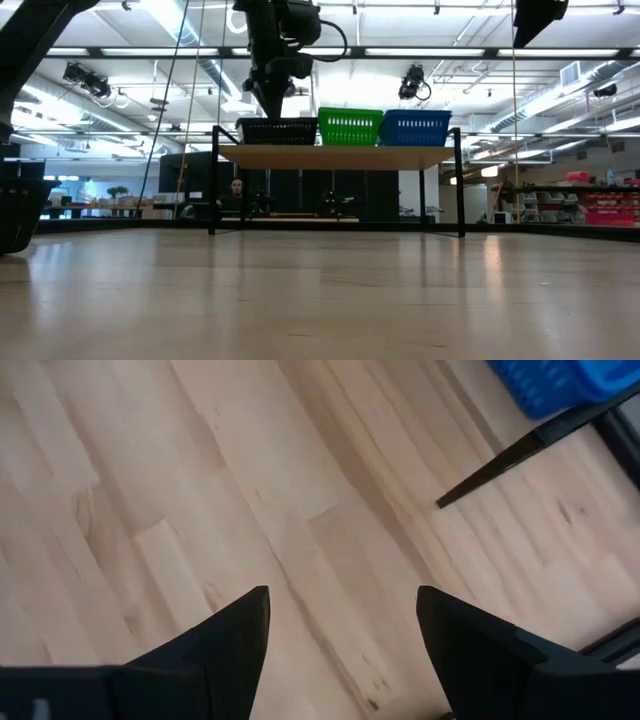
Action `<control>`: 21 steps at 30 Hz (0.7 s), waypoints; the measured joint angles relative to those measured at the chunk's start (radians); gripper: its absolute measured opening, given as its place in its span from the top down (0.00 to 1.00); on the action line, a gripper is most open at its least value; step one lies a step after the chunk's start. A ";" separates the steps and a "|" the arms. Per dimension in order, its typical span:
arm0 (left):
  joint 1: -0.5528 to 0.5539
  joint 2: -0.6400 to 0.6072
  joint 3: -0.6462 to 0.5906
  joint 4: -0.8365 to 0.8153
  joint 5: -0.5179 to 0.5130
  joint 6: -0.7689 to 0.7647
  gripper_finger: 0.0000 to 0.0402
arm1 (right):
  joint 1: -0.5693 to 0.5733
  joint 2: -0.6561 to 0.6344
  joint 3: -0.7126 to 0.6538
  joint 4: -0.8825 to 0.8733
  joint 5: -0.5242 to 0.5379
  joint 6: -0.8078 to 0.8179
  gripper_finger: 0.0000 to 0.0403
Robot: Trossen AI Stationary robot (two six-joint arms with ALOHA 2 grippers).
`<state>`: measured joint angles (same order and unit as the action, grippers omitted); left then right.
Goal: Stack baskets on shelf by color
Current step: Adjust the black baskets
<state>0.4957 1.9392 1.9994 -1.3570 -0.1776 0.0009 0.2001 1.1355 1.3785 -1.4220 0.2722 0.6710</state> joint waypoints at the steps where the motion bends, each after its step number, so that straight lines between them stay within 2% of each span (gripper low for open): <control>1: 0.000 0.000 0.007 -0.002 0.002 -0.027 0.96 | -0.001 0.000 0.000 0.001 0.000 -0.026 0.36; 6: 0.001 0.000 0.049 -0.013 0.003 -0.230 0.94 | -0.002 0.000 0.000 0.001 -0.003 -0.128 0.36; 13: -0.012 -0.002 0.103 -0.038 0.005 -0.449 0.96 | -0.002 0.000 0.000 0.001 -0.003 -0.255 0.36; 21: -0.017 -0.002 0.107 -0.050 -0.011 -0.658 0.95 | -0.002 0.000 0.000 0.000 -0.003 -0.305 0.36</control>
<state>0.4784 1.9373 2.1059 -1.4074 -0.1889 -0.6571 0.1986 1.1355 1.3785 -1.4216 0.2696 0.3659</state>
